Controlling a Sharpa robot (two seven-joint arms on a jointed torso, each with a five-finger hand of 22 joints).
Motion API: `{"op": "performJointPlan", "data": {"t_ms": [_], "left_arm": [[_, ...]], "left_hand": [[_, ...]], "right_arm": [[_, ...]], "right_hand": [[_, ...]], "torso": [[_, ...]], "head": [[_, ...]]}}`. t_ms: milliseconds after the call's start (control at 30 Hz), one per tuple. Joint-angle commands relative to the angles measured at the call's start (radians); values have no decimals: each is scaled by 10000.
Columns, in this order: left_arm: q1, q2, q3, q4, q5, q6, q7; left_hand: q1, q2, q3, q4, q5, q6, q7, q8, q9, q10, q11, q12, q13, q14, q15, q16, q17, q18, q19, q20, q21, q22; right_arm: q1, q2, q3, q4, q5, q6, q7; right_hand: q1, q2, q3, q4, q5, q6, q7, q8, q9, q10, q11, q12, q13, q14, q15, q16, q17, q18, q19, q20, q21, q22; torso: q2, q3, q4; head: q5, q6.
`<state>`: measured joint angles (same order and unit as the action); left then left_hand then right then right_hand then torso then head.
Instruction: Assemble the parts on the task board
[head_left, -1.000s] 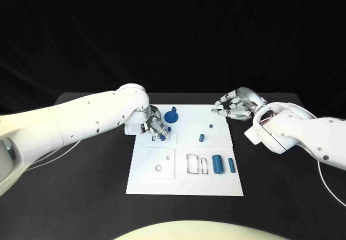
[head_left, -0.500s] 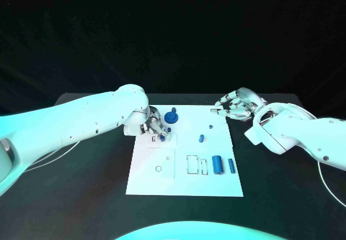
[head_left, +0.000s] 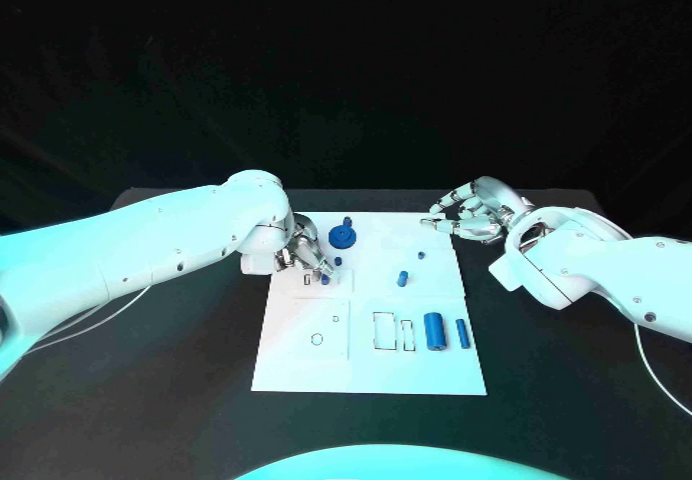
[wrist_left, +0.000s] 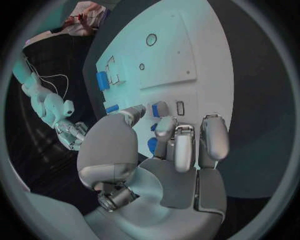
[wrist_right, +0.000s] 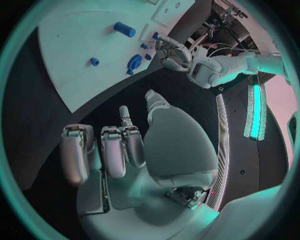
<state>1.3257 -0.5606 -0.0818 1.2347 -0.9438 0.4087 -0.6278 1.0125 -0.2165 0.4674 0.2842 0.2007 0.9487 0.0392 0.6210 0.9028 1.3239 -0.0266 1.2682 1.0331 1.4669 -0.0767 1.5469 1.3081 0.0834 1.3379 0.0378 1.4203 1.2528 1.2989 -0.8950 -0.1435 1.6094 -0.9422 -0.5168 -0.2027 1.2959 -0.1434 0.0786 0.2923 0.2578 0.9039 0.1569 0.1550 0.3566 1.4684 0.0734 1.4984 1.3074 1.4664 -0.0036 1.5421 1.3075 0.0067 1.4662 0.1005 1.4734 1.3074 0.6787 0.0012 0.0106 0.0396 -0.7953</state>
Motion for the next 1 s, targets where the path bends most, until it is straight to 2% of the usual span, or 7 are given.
{"op": "performJointPlan", "data": {"t_ms": [33, 267, 400, 467, 533, 767, 1000], "left_arm": [[105, -125, 133, 268, -134, 9, 9], [439, -496, 499, 768, -162, -154, 49], [643, -689, 599, 812, -166, -450, 112], [690, -713, 619, 714, -200, -642, 189], [722, -680, 631, 525, -238, -911, 310], [659, -285, 570, -337, -598, -1672, 866], [531, 133, 538, -1149, -1246, -1636, 1227]], "left_hand": [[252, 58, -97, -29, 10, 20, 10, 15, 20, -134, 2, -92, -80, 841, -19, -95, 1985, -66, -145, 11, -114, -119], [666, 218, -333, 25, 49, -241, 128, -144, 3, -546, 103, -451, -591, 684, 62, -335, 1563, 47, -569, 62, -425, -641], [1014, 362, -582, 30, 82, -753, 429, -586, -208, -1602, 380, -1318, -1791, 177, 303, -1026, 443, 273, -1448, 241, -1108, -1717], [1154, 401, -630, 37, 96, -874, 506, -695, -270, -2049, 450, -1717, -2354, 80, 366, -1145, 264, 292, -1518, 297, -1190, -1810], [1304, 462, -708, 51, 115, -1302, 737, -1111, -548, -3114, 646, -2747, -3669, 22, 528, -1200, 172, 285, -1492, 410, -1216, -1802], [1602, 486, -924, 57, 107, -1994, 1075, -1991, -1407, -3365, 952, -2916, -3890, 10, 797, -1172, 149, 276, -1393, 658, -1178, -1713], [1489, 462, -1072, 89, 110, -2013, 1104, -2077, -1595, -3402, 988, -2932, -3951, 9, 834, -1161, 145, 284, -1406, 703, -1195, -1730]], "right_arm": [[-6, 15, 1, -17, -60, 13, 128], [-10, 39, 0, -62, -33, 13, 143], [-11, 35, -1, -89, -25, 7, 150], [-11, 35, -1, -98, -23, 6, 152], [-11, 37, -1, -103, -21, 7, 154], [-12, 52, -1, -108, -18, 17, 172], [-15, 75, -1, -102, -16, 34, 185]], "right_hand": [[-124, 4, -62, -1, 24, -82, -6, 64, 11, 516, -13, -31, 2070, 833, 17, -51, 1727, 184, 572, 12, -37, 1990], [-121, 22, -64, -7, 39, -82, -7, 66, 12, 511, -14, -38, 2064, 830, 17, -56, 1716, 186, 568, 12, -48, 1984], [-121, 22, -64, -7, 39, -82, -7, 66, 12, 511, -14, -38, 2064, 830, 17, -56, 1716, 186, 568, 12, -48, 1984], [-117, 33, -65, -10, 49, -84, -7, 67, 12, 515, -14, -31, 2070, 833, 16, -52, 1728, 186, 569, 12, -46, 1985], [-117, 33, -65, -10, 49, -84, -7, 67, 12, 515, -14, -31, 2070, 833, 16, -52, 1728, 186, 569, 12, -46, 1985], [-111, 42, -65, -15, 60, -85, -7, 68, 12, 515, -14, -32, 2069, 832, 16, -53, 1725, 184, 571, 12, -42, 1988], [-81, 75, -65, -26, 100, -93, -7, 70, 14, 512, -15, -37, 2065, 831, 15, -56, 1717, 187, 567, 11, -52, 1982]], "torso": [[6, -3, -4], [13, -12, 12], [17, 11, 10], [22, 7, 11], [29, 0, 3], [68, -30, -17], [130, -36, -76]], "head": [[18, 45], [39, 88], [65, 142], [78, 167], [99, 202], [77, 282], [102, 389]]}}
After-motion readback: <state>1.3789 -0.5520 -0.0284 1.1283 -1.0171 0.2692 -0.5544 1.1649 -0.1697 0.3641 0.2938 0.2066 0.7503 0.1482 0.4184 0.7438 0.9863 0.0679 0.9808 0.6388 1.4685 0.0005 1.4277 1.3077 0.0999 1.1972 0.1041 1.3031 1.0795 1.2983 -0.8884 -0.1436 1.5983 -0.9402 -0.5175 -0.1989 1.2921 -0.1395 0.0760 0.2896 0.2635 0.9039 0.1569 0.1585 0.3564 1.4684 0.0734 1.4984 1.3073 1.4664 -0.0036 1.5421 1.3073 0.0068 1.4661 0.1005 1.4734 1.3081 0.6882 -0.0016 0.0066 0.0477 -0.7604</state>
